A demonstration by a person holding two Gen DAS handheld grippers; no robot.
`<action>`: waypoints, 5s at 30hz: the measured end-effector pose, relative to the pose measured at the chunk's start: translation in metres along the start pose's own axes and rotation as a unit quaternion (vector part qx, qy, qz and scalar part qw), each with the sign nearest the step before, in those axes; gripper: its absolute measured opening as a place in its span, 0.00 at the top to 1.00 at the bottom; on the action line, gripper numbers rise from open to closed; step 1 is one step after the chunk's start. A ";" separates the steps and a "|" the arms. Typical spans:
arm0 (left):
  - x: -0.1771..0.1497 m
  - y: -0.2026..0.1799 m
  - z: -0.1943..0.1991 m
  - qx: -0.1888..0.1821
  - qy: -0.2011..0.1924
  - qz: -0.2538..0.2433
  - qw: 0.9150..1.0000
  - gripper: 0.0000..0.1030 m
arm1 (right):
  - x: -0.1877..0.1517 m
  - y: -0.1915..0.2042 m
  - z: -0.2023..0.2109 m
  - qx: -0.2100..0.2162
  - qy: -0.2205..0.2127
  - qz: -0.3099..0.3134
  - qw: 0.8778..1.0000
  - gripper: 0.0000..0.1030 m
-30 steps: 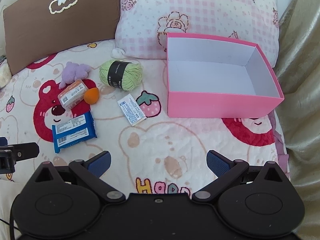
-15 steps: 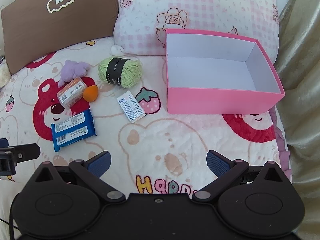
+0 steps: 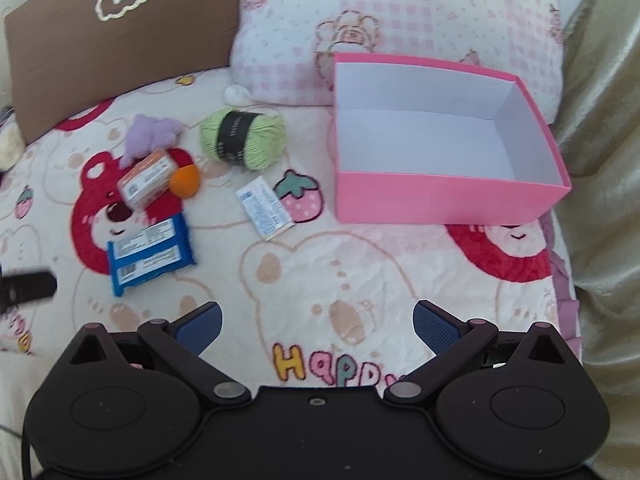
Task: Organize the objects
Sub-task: 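Move the left tool toward the blue wet-wipe pack, then close the left gripper on the blue wet-wipe pack and lift it, then carry the blue pack with the left gripper over the pink box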
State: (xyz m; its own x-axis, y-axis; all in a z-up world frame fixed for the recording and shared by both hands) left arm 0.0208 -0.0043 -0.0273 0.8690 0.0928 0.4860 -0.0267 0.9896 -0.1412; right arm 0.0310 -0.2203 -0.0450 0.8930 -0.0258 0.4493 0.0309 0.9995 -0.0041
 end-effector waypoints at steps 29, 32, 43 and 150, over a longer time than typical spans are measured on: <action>0.044 0.038 -0.042 -0.077 -0.011 0.018 0.997 0.02 | 0.029 0.106 0.007 0.141 -0.070 0.219 0.963 0.03; 0.033 0.045 -0.058 -0.053 -0.001 0.012 0.999 0.03 | 0.029 0.114 -0.002 0.156 -0.065 0.212 0.963 0.03; 0.004 0.077 -0.101 -0.029 0.031 0.037 0.998 0.17 | 0.013 0.151 -0.047 0.185 -0.001 0.235 0.954 0.09; -0.013 0.027 -0.108 -0.164 0.024 0.027 0.986 0.78 | -0.003 0.095 -0.096 0.186 -0.050 0.102 0.976 0.55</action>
State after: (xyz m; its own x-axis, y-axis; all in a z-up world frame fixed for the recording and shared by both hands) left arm 0.0623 0.0094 -0.1309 0.8929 0.1322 0.4305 0.0802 0.8940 -0.4409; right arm 0.0747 -0.1273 -0.1322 0.8145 0.1585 0.5581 -0.3255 0.9211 0.2136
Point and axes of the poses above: each gripper's, at about its wrist camera, not at the fingertips, and z roughly against the way its jaws point, y to its left, x to its top, the point moved 6 cm from there along -z, roughly the way its jaws point, and after that the axes turned 1 degree about z, right-handed, at the moved point
